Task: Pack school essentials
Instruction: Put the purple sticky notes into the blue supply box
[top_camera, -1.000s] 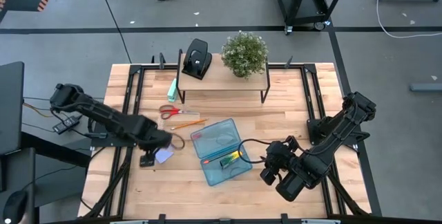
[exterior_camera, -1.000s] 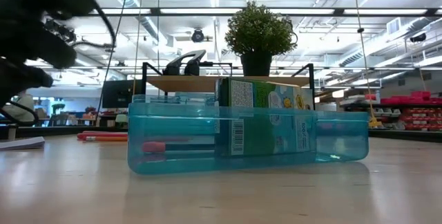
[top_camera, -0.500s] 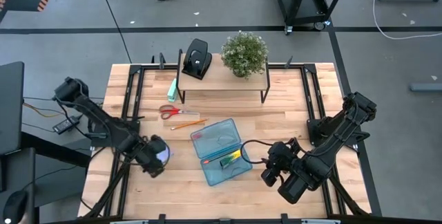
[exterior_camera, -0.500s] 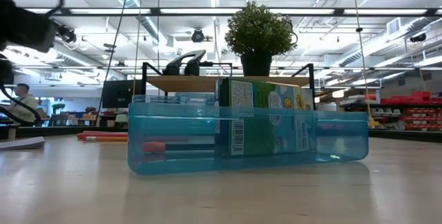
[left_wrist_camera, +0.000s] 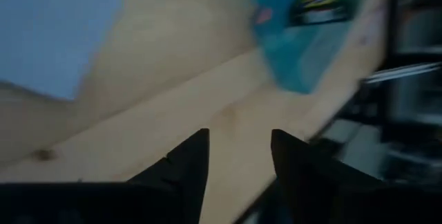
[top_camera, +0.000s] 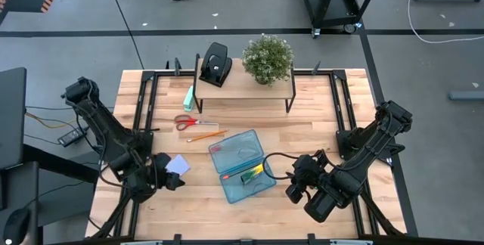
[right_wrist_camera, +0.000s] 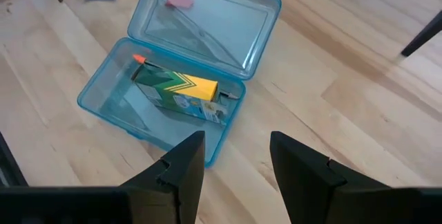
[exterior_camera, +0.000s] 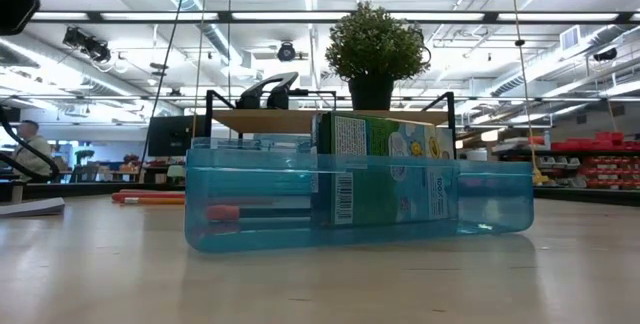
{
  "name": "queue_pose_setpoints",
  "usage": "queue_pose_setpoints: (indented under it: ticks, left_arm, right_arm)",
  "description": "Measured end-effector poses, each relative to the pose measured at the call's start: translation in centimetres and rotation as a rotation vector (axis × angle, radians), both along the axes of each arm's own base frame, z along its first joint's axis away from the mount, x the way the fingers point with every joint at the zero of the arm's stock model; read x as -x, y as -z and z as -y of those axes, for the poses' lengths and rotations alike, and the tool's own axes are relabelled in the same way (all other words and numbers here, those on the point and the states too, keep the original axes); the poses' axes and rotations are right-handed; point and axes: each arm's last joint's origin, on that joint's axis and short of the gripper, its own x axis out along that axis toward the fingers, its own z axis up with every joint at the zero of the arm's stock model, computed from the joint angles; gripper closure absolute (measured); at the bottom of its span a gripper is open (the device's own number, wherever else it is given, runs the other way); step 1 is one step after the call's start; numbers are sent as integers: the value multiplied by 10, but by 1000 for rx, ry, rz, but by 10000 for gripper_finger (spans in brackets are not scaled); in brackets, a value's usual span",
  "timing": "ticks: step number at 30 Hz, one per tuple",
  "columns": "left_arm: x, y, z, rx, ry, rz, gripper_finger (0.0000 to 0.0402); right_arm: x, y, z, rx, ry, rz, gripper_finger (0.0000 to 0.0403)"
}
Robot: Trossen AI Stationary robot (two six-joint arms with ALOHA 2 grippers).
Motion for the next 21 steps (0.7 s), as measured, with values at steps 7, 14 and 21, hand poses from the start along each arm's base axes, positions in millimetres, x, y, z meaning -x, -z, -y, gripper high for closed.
queue_pose_setpoints:
  ticks: [7, 14, 21]
  left_arm:
    - [-10, -28, 11, 56, -291, 464, 262]
    - [3, -21, 12, -7, -329, 482, 283]
    - [17, -12, 11, -47, -259, 409, 310]
  right_arm:
    - [2, 0, -2, -16, 1, -1, 230]
    - [1, 0, -2, -13, 1, -1, 230]
    - [2, 1, -2, -35, -19, -40, 230]
